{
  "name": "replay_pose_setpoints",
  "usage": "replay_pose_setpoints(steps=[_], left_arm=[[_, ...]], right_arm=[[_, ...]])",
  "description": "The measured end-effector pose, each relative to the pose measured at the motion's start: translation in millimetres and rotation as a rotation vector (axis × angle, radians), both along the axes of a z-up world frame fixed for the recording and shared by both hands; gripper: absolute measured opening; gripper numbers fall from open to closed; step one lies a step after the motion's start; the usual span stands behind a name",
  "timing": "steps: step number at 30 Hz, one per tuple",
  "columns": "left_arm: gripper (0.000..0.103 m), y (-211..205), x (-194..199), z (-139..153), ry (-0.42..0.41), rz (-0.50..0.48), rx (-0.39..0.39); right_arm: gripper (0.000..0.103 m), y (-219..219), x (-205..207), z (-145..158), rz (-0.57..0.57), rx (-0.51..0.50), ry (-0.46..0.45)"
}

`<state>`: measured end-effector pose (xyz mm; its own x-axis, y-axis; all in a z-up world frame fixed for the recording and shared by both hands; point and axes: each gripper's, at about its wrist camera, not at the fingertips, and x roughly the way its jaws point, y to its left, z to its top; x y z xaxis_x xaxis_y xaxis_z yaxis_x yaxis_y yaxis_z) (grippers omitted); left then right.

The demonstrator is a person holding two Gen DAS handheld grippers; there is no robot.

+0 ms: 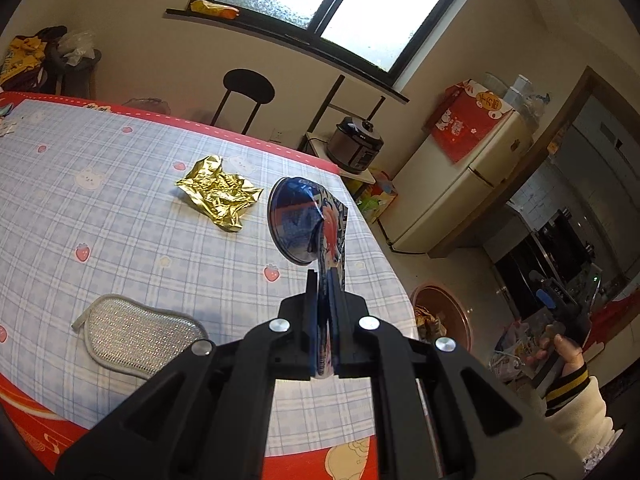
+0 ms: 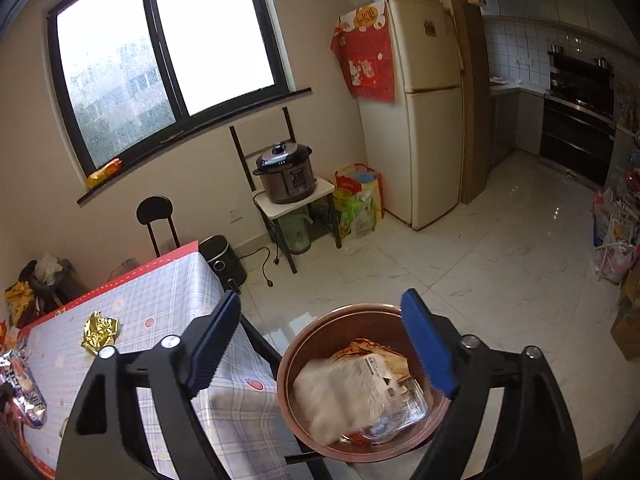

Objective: Collect trash
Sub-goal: 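Carry the white card with the right tool and drop it into the bin, then carry the blue wrapper with the left tool and drop it into the bin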

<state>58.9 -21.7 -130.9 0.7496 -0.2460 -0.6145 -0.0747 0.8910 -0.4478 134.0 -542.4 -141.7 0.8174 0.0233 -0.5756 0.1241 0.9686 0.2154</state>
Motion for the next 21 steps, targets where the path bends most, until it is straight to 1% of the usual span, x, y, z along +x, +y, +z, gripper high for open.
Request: replay_pose_setpoints(steps=[1, 3, 9, 12, 17, 21], left_arm=[[0.009, -4, 3, 2, -0.003, -0.014, 0.002], [0.009, -14, 11, 6, -0.010, -0.050, 0.007], [0.009, -57, 42, 16, -0.027, -0.198, 0.023], [0.009, -87, 61, 19, -0.031, -0.289, 0.031], [0.009, -156, 97, 19, -0.037, -0.458, 0.045], [0.009, -217, 128, 8, -0.025, -0.572, 0.035]], right_arm=[[0.094, -1, -5, 4, -0.002, -0.003, -0.006], [0.098, -2, -15, 12, -0.012, -0.012, -0.019], [0.098, -6, -47, 27, -0.067, -0.044, -0.022], [0.098, -14, -67, 29, -0.098, -0.046, -0.024], [0.098, -35, -92, 25, -0.156, -0.022, -0.010], [0.098, -53, -108, 21, -0.198, -0.021, 0.004]])
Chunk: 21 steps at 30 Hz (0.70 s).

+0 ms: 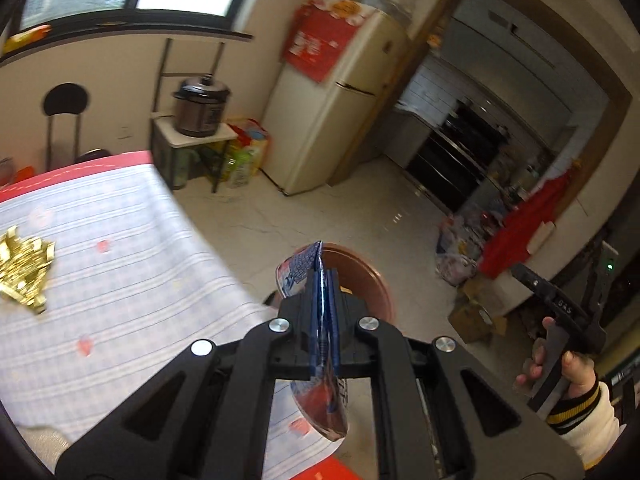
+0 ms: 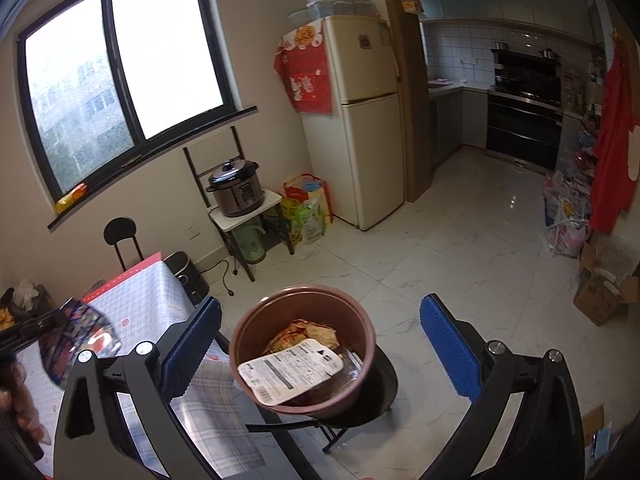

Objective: Collect trash
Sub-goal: 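Carry the blue wrapper with the left tool and drop it into the bin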

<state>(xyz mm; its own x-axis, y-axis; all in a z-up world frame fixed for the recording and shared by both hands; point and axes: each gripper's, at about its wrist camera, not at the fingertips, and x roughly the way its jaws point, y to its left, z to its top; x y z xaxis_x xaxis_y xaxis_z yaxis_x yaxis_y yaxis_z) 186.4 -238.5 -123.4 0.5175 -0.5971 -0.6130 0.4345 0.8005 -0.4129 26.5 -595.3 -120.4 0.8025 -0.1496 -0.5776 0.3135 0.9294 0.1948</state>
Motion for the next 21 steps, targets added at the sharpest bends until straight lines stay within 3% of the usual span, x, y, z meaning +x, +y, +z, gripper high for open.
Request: replay_pose_setpoints(steps=[9, 11, 12, 13, 15, 21], left_arm=[[0.008, -119, 60, -12, -0.023, -0.116, -0.008], [0.035, -142, 68, -9, -0.051, -0.144, -0.028], [0.066, -148, 70, -4, -0.065, -0.147, -0.046], [0.073, -150, 71, 0, -0.078, -0.149, -0.071], [0.075, -149, 69, 14, -0.111, -0.173, -0.103], [0.091, -111, 52, 42, -0.200, -0.144, -0.053]], right_arm=[[0.098, -39, -20, -6, -0.089, 0.000, 0.023], [0.098, -45, -24, -6, -0.104, -0.003, 0.028], [0.098, -47, -26, -6, -0.108, -0.004, 0.028], [0.098, -48, -28, -5, -0.114, -0.006, 0.026], [0.098, -48, -31, -4, -0.122, -0.006, 0.018], [0.098, -34, -30, -1, -0.115, 0.000, 0.005]])
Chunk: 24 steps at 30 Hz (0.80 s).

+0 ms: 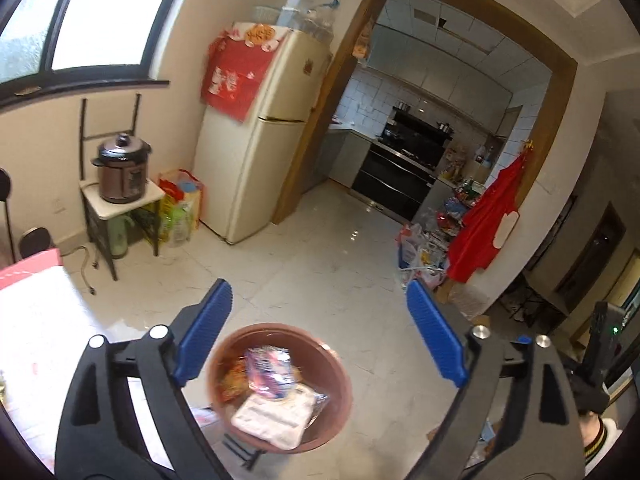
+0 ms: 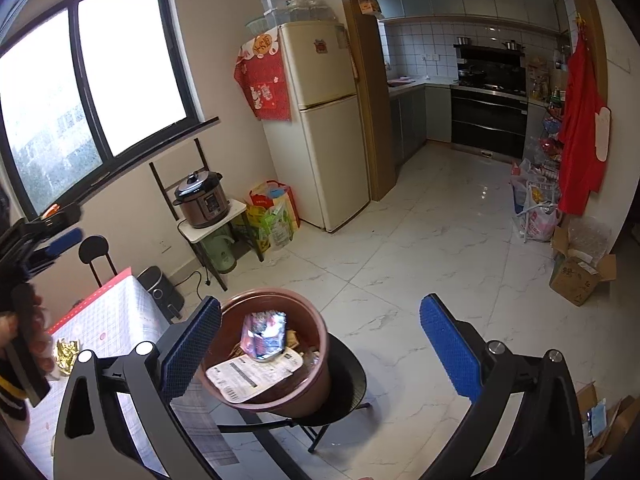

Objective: Collect trash
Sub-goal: 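Carry the blue wrapper with the left tool and drop it into the bin, then grasp the silver mesh sponge with the left tool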

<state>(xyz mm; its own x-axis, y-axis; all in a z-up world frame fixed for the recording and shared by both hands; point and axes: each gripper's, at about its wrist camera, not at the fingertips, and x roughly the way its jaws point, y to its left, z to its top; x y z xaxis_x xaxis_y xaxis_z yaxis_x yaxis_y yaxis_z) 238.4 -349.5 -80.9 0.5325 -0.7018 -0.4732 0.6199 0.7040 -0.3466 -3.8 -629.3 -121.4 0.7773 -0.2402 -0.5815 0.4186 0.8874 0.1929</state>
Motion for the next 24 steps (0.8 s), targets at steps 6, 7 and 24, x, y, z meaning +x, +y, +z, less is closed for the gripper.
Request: replay_pose_setpoints(steps=[6, 7, 24], left_arm=[[0.094, 96, -21, 13, -0.005, 0.148, 0.041], [0.094, 117, -25, 14, -0.003, 0.181, 0.052], [0.094, 466, -182, -38, 0.179, 0.773, 0.071]], right_arm=[[0.098, 34, 14, 6, 0.058, 0.007, -0.010], [0.098, 42, 17, 8, 0.073, 0.007, -0.013], [0.098, 257, 84, 2, 0.495, 0.033, 0.062]])
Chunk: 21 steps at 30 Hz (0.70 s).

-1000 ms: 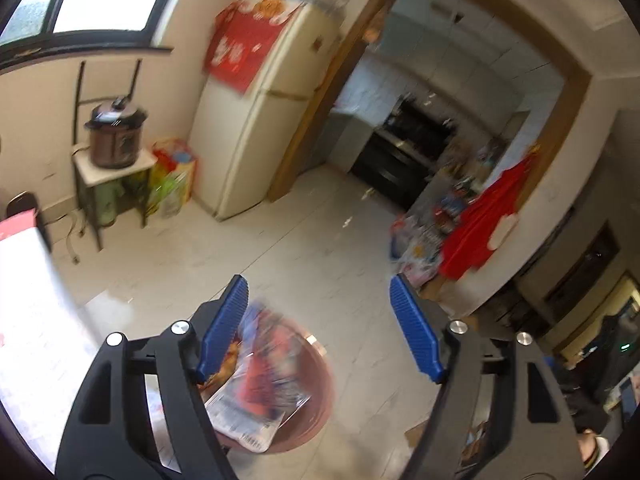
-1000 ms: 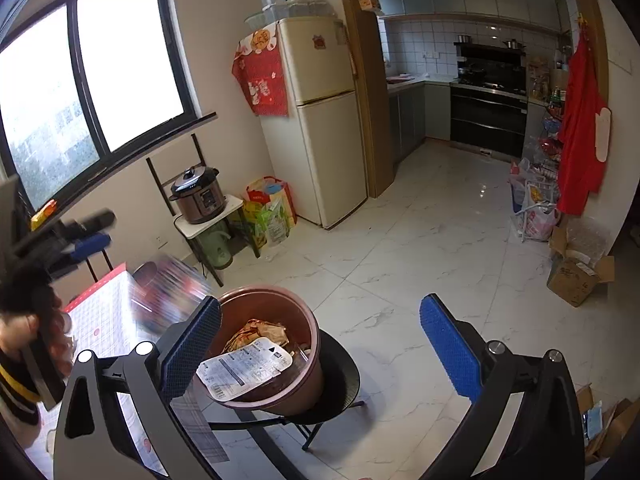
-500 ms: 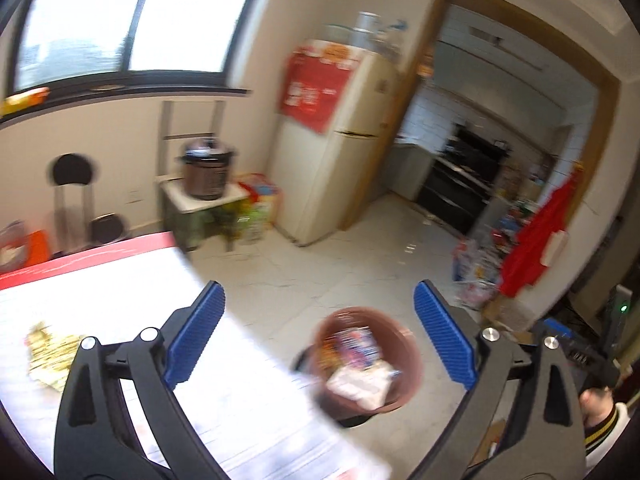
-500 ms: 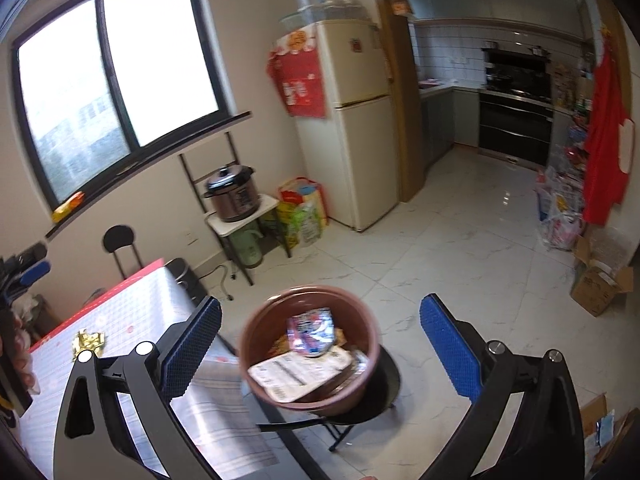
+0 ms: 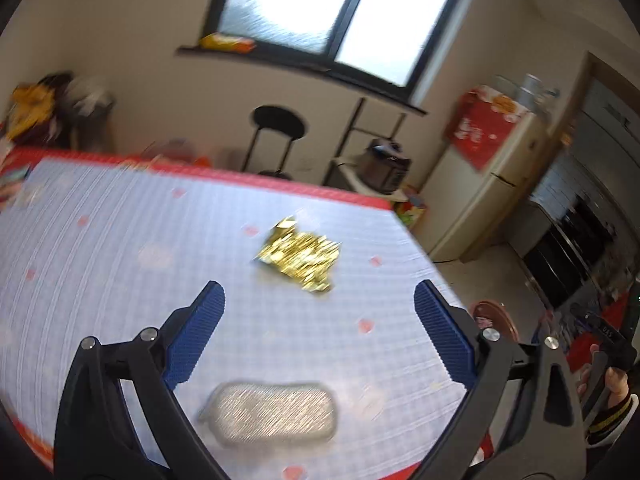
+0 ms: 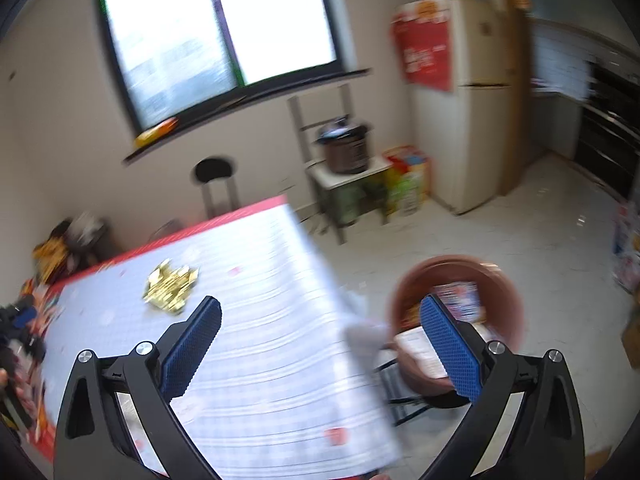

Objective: Collect trash
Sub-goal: 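Grasp the silver mesh sponge with the left tool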

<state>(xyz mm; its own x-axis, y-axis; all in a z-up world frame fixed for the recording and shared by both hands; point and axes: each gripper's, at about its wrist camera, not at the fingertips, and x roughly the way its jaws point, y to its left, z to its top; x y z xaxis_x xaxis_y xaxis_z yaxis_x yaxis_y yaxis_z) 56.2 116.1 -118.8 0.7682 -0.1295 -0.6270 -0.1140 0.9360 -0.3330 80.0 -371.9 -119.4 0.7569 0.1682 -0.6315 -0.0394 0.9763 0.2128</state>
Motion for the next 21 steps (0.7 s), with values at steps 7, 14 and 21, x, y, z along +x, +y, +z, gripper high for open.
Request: replay_pose_setpoints(steps=[7, 14, 21], left_arm=[[0.094, 44, -55, -82, 0.160, 0.108, -0.091], [0.093, 26, -67, -146, 0.299, 0.091, -0.172], [0.066, 25, -64, -177, 0.356, 0.096, -0.357]], right_arm=[[0.098, 106, 20, -20, 0.201, -0.025, 0.086], [0.098, 179, 20, -41, 0.320, -0.050, 0.176], [0.098, 204, 11, -60, 0.355, -0.090, 0.231]])
